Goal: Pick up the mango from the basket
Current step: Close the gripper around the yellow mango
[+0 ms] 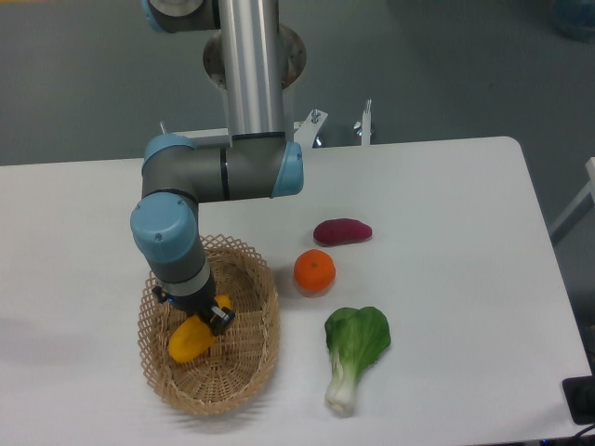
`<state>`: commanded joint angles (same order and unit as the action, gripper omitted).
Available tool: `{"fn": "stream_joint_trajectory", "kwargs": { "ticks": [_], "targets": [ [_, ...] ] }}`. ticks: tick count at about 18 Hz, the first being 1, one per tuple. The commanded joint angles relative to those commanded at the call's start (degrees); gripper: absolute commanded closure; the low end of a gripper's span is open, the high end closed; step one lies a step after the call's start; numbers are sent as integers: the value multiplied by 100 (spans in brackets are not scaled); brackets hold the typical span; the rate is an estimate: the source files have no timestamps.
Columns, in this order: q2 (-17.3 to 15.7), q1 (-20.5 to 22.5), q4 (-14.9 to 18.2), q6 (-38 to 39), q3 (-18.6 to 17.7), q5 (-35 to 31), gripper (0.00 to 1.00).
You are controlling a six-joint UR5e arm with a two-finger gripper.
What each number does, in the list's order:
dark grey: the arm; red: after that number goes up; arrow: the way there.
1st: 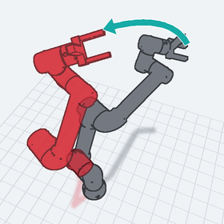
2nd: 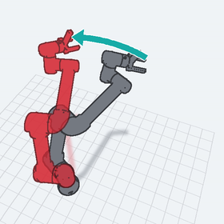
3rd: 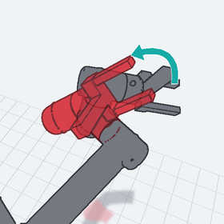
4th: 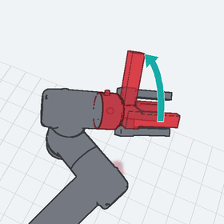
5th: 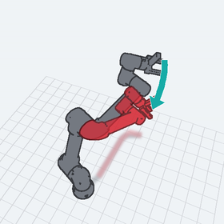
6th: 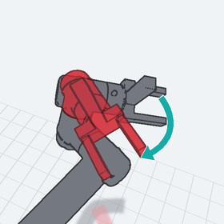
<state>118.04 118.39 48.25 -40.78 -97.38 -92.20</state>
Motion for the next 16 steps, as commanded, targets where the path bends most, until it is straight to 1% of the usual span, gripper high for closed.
{"fn": "stream_joint_trajectory", "kwargs": {
  "ticks": [7, 10, 12, 15, 16],
  "targets": [
    [-114, 9, 9, -26, 114, 18, 47],
    [-272, 44, 61, -254, 150, 26, 47],
    [-421, 149, 97, -474, 193, 53, 47],
    [-562, 421, 158, -641, 299, 53, 47],
    [-606, 518, 158, -833, 334, 61, 47]
  ]
}}
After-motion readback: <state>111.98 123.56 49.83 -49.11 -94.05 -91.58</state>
